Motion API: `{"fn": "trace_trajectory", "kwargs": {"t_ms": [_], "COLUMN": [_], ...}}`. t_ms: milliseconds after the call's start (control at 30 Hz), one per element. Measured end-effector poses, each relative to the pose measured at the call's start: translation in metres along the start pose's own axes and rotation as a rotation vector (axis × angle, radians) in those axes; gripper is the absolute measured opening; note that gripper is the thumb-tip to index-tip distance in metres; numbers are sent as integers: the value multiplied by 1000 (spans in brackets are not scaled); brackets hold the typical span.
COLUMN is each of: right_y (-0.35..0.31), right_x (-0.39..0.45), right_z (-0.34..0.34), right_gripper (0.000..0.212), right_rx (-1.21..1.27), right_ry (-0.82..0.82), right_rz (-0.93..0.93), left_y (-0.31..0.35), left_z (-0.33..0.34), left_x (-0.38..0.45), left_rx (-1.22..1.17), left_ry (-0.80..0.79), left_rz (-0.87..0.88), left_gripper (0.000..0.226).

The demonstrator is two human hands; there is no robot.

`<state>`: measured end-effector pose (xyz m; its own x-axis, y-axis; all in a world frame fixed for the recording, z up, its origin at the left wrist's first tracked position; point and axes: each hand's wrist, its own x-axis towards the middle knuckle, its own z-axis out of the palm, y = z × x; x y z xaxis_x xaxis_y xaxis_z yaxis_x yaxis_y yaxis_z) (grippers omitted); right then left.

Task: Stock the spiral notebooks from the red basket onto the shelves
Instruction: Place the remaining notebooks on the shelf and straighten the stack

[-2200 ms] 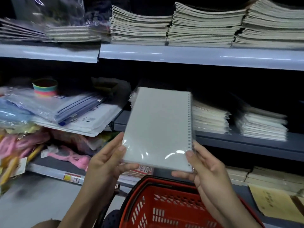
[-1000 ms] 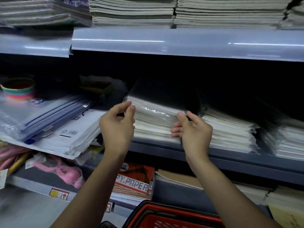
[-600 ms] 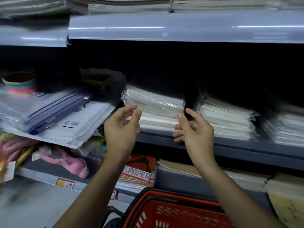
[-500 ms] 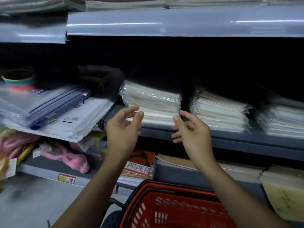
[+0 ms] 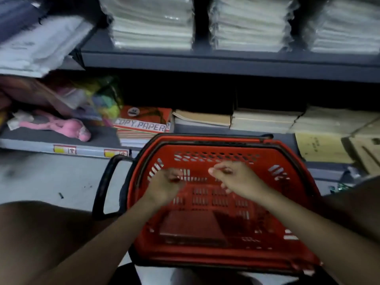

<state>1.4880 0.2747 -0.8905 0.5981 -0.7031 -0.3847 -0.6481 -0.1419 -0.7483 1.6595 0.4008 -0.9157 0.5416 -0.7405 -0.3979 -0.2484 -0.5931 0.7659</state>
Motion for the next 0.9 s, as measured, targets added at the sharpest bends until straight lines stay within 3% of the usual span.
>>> {"fn": "trace_trajectory", "kwargs": {"t_ms": [100, 167, 333, 433, 567, 667, 733, 800, 900], "right_y": [51, 70, 76, 71, 69, 69, 70, 65, 48], "right_x": [0, -5, -23, -24, -20, -21, -21, -24, -29], "right_z": [26, 42, 68, 72, 71, 73, 72, 65, 43], "right_gripper": [47, 49, 31, 28, 41, 44, 30, 6, 9], "right_rx": [-114, -212, -169, -140, 26, 101, 157, 241, 447], "right_ry": [-239, -381, -493, -445, -374, -324, -272, -232, -210], "right_rz": [302, 441, 452, 472, 573, 594, 636, 696, 723], "left_y": [-44, -63, -59, -53, -51, -56, -50, -42, -20], "left_z": [31, 42, 49, 51, 45, 39, 33, 27, 14], "left_x": [-15, -22, -20, -12, -8, -8, -10, -17, -37], "left_rx": [529, 657, 762, 754, 681, 560, 437, 187, -170], "left_ry": [-335, -477, -514, -423, -349, -303, -252, -137, 38], "left_rz": [-87, -170, -242, -318, -368, -383, -413, -471, -460], "left_gripper": [24, 36, 45, 54, 48, 31, 12, 12, 23]}}
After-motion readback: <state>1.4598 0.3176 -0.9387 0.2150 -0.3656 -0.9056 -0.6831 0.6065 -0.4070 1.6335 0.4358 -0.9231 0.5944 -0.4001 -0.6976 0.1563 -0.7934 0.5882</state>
